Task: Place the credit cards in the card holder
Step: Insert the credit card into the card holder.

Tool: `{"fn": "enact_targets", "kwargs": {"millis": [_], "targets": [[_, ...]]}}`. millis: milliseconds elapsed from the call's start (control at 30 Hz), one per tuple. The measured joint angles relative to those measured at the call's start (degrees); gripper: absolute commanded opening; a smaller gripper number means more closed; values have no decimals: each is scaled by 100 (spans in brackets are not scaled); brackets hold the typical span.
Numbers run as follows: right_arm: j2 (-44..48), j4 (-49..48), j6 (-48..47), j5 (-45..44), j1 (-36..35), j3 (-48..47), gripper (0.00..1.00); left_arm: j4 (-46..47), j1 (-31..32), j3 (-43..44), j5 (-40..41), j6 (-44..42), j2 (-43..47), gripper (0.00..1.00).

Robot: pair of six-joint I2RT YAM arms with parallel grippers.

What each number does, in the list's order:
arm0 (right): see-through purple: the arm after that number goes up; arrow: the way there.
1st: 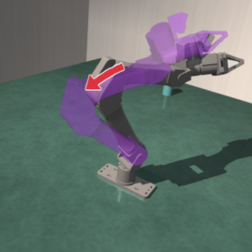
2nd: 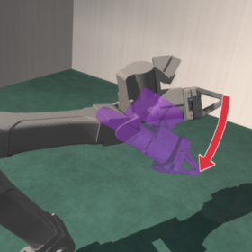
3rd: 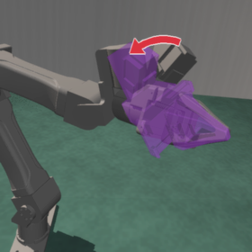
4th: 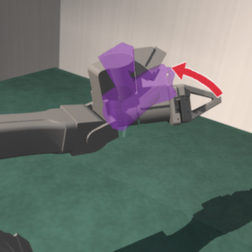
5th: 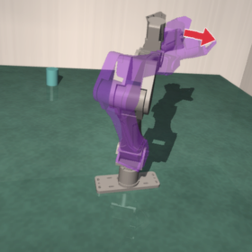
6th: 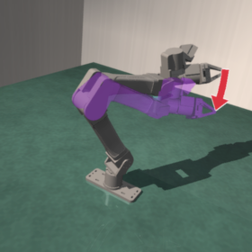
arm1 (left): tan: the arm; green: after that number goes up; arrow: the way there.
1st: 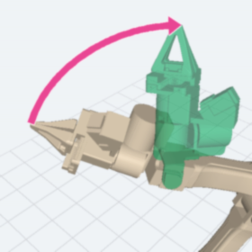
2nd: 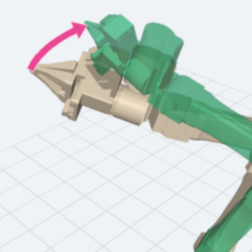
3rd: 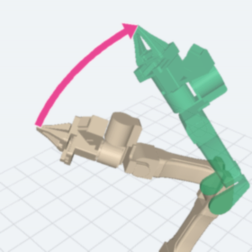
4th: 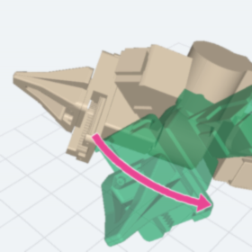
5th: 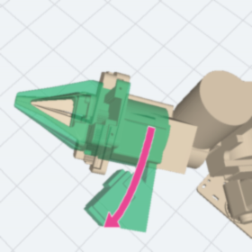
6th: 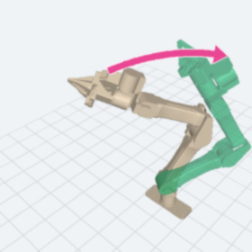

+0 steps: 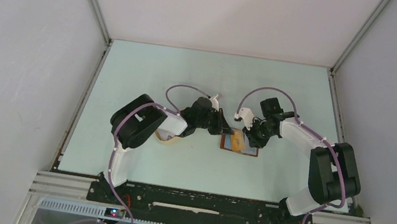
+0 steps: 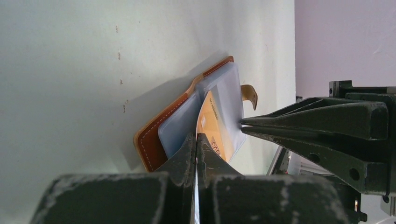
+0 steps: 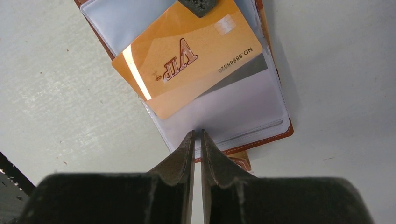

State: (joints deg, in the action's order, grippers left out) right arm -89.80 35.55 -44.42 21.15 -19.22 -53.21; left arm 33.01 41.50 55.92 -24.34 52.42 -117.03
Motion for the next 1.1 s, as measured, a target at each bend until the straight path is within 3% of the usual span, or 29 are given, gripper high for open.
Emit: {"fn": "enact_targets", "kwargs": {"millis": [467, 1100], "targets": [[0, -2, 0, -35, -46, 0, 17, -951, -33, 546, -190, -66, -118, 0], [317, -7, -17, 199, -166, -9, 23, -1080, -22, 946, -457, 9, -422, 0]]}}
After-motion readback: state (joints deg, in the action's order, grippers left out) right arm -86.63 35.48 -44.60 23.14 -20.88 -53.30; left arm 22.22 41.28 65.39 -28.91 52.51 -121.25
